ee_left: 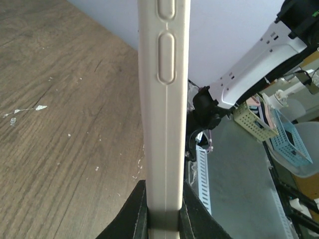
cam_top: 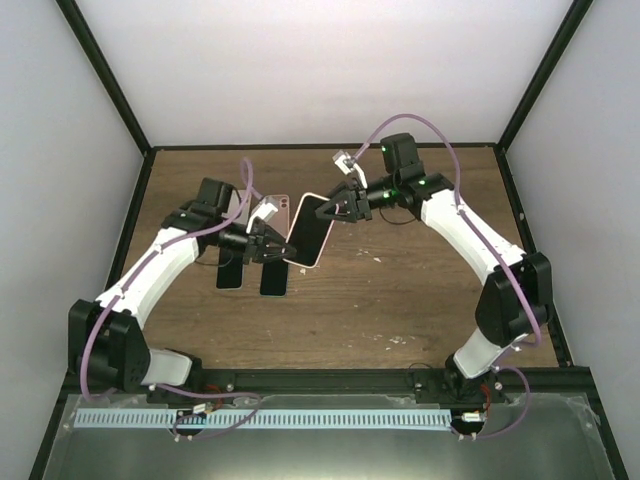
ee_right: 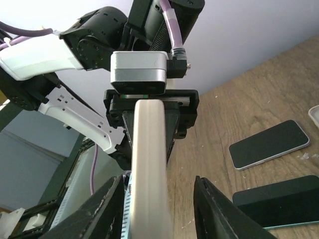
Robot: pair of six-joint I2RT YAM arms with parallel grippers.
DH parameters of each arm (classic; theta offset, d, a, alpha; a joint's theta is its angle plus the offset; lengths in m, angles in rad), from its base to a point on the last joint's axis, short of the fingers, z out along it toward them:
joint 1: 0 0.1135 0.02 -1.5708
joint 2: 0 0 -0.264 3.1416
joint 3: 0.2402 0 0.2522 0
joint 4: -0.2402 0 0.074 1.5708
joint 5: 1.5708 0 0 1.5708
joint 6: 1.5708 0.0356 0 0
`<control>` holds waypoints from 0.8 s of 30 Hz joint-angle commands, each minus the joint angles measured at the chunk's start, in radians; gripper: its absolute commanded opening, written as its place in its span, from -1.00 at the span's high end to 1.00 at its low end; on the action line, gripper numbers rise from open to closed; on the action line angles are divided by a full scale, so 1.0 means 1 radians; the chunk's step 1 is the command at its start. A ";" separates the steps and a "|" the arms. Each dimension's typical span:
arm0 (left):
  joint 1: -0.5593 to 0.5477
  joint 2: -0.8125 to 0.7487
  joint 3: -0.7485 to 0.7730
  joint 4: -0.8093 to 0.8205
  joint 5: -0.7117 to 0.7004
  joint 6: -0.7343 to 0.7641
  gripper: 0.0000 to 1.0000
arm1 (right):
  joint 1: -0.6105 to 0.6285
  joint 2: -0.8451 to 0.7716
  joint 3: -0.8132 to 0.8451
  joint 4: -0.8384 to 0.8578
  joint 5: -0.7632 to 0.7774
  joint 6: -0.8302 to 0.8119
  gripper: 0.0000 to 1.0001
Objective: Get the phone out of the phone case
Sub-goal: Adjust the phone.
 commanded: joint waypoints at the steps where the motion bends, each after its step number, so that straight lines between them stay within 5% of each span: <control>1: -0.011 0.019 0.065 -0.114 0.047 0.157 1.00 | -0.001 0.026 0.064 -0.147 -0.054 -0.105 0.25; 13: -0.036 0.037 0.080 -0.087 0.008 0.134 1.00 | 0.030 0.030 0.068 -0.177 -0.053 -0.128 0.29; 24: -0.040 0.030 0.076 -0.005 -0.017 0.045 1.00 | 0.052 0.025 0.049 -0.176 -0.048 -0.127 0.57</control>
